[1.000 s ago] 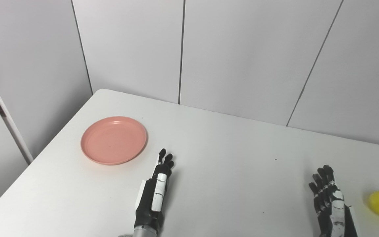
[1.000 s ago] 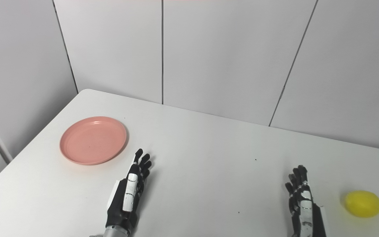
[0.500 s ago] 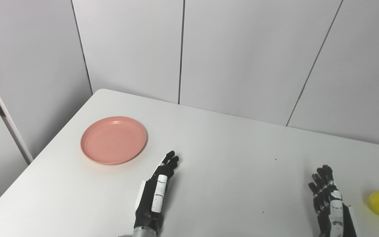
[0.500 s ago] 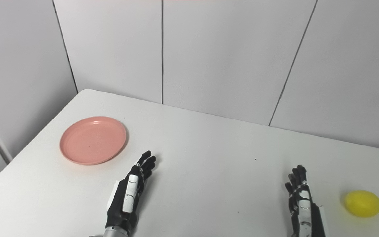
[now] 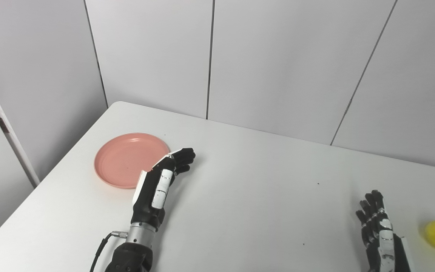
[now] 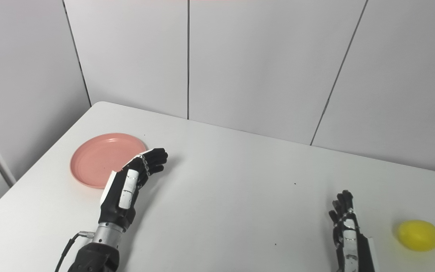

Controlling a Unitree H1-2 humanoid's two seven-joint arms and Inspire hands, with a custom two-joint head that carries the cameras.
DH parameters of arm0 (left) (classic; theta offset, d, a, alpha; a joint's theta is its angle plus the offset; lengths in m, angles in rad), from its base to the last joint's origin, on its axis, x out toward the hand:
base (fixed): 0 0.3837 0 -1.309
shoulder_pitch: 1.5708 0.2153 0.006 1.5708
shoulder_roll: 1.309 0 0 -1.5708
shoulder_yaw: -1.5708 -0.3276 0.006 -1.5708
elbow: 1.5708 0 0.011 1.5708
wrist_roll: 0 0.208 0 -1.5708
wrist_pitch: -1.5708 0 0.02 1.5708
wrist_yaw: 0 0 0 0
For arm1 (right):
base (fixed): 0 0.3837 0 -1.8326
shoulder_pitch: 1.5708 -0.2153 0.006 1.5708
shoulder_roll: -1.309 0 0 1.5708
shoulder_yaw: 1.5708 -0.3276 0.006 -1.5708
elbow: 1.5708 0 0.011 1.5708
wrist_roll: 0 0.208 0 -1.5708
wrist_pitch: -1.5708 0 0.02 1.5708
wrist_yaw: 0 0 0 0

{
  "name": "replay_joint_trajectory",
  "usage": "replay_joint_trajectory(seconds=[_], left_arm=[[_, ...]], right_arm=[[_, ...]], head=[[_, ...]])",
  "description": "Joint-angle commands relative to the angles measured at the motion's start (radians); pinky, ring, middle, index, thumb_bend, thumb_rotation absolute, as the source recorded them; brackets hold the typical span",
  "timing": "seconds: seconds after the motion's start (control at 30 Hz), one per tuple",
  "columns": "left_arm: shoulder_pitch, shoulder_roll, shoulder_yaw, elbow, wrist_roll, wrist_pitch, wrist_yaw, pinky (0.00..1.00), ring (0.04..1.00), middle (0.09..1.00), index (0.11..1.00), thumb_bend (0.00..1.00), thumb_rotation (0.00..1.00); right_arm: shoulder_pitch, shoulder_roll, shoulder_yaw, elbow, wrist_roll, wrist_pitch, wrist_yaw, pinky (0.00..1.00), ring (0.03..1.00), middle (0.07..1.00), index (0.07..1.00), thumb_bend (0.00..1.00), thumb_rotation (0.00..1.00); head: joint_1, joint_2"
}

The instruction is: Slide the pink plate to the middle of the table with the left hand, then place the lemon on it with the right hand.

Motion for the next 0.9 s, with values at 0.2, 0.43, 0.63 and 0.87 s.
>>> replay_joint_trajectory(seconds=[0.2, 0.43, 0.63, 0.87], left_arm=[[-0.158, 0.078, 0.055, -0.154, -0.094, 0.190, -0.026, 0.77, 0.762, 0.724, 0.649, 0.90, 0.99], [-0.243, 0.180, 0.133, -0.080, -0.154, 0.186, -0.071, 0.79, 0.770, 0.721, 0.634, 0.87, 1.00], [-0.314, 0.261, 0.196, 0.085, -0.181, 0.091, -0.108, 0.79, 0.782, 0.745, 0.648, 0.89, 0.99], [-0.396, 0.309, 0.242, 0.211, -0.187, 0.057, -0.110, 0.82, 0.799, 0.749, 0.644, 0.91, 0.97]], right_arm=[[0.065, 0.017, 0.000, 0.122, 0.000, -0.033, 0.005, 1.00, 1.000, 1.000, 1.000, 0.74, 0.97], [0.066, 0.019, -0.001, 0.122, 0.001, -0.032, 0.004, 1.00, 1.000, 1.000, 1.000, 0.72, 0.97], [0.068, 0.017, -0.003, 0.126, 0.000, -0.035, 0.005, 1.00, 1.000, 1.000, 1.000, 0.72, 0.98], [0.072, 0.013, -0.006, 0.123, 0.001, -0.033, 0.009, 1.00, 1.000, 1.000, 1.000, 0.73, 0.97]], head=[[0.001, -0.004], [-0.002, -0.003], [-0.002, -0.004], [0.001, -0.002]])
